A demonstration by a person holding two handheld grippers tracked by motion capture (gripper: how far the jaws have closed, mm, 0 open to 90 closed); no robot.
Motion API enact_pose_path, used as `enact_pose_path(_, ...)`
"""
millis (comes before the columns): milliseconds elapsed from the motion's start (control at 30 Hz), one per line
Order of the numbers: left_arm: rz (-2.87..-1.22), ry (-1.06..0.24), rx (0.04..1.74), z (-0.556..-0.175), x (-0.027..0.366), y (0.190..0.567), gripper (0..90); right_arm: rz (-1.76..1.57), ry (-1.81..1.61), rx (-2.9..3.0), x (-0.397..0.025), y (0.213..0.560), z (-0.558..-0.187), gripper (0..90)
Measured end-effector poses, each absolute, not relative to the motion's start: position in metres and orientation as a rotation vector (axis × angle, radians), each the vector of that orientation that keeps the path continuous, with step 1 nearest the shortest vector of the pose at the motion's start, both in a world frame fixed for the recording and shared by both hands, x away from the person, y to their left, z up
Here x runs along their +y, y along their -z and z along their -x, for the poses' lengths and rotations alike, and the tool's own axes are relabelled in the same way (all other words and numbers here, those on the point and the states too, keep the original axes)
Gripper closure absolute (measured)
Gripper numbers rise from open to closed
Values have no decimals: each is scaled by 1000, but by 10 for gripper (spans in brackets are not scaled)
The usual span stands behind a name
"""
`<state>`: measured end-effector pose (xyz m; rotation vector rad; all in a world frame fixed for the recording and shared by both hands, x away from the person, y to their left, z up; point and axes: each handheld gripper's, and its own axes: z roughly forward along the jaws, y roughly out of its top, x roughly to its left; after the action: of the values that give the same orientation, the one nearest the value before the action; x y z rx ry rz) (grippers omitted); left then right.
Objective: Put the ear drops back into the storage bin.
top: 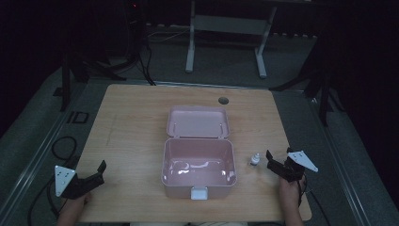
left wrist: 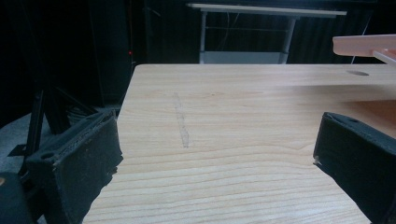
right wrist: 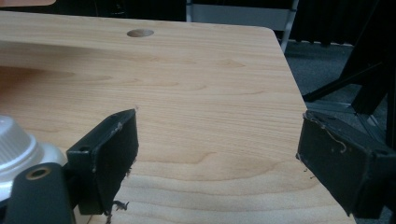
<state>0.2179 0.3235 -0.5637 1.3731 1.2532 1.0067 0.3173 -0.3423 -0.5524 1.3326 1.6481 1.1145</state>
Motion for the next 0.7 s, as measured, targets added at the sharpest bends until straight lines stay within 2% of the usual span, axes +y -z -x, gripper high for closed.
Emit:
enact_pose_path(467, -1374, -1006, 1251, -218, 324, 564, 9, -1336, -1072, 1705, -342, 549, -321, 136)
enact_pose_path(700, -1374, -1005, 1253, -218, 324, 564, 10, -1491, -1038, 1778, -351, 539, -332, 134)
